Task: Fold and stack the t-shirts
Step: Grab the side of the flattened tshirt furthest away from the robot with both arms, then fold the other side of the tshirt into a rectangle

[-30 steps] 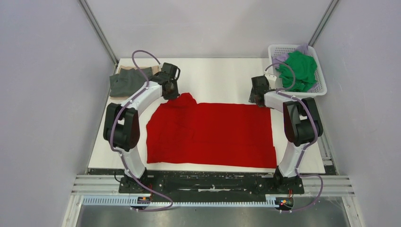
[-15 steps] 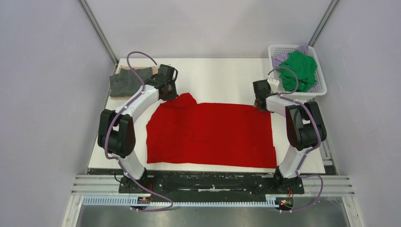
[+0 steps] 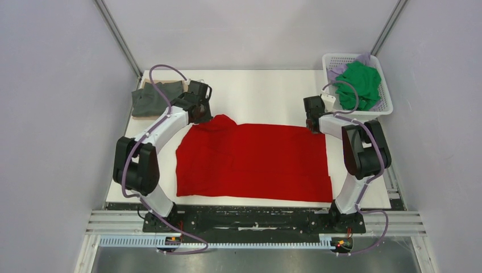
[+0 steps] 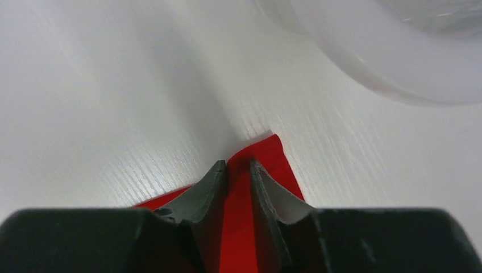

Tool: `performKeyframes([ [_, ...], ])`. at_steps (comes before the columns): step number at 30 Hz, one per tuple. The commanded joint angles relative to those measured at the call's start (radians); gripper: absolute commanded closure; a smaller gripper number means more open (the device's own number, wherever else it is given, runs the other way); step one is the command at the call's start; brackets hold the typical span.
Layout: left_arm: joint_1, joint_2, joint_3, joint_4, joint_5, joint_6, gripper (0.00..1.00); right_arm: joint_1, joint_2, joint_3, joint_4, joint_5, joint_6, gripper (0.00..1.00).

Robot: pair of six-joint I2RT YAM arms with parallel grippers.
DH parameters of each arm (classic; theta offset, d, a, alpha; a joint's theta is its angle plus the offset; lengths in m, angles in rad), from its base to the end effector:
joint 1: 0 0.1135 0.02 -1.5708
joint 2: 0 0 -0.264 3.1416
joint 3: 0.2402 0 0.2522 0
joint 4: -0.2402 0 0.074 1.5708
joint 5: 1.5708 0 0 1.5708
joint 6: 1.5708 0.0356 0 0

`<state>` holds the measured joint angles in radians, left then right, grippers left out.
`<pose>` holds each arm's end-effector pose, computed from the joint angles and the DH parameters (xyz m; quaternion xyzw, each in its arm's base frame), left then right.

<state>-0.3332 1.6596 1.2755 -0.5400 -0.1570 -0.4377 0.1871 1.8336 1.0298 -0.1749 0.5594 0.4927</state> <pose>0.3409 -0.1121 0.2532 -0.0742 0.9427 -0.0502 0.3215 0.3572 0.0484 0.1473 0.2195 0.8964 -0.1555 0.3524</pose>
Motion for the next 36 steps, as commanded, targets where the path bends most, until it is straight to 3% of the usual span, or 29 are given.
performKeyframes([
  [1, -0.004, -0.046, -0.007, 0.041, -0.021, -0.039, 0.98, 0.0, 0.024, 0.028, 0.034, -0.02, -0.031, 0.82],
  [6, -0.003, -0.095, -0.036, 0.042, -0.02, -0.05, 0.98, 0.006, -0.014, -0.004, 0.086, -0.067, -0.094, 1.0],
  [14, -0.006, -0.216, -0.14, 0.048, -0.018, -0.091, 0.98, 0.043, -0.151, -0.107, 0.167, -0.047, -0.169, 1.0],
  [29, -0.021, -0.562, -0.413, -0.024, -0.082, -0.237, 0.98, 0.2, -0.503, -0.323, 0.099, 0.055, -0.214, 1.0],
  [36, -0.029, -0.701, -0.518, -0.06, -0.029, -0.3, 0.98, 0.209, -0.65, -0.431, 0.089, 0.079, -0.212, 1.0],
])
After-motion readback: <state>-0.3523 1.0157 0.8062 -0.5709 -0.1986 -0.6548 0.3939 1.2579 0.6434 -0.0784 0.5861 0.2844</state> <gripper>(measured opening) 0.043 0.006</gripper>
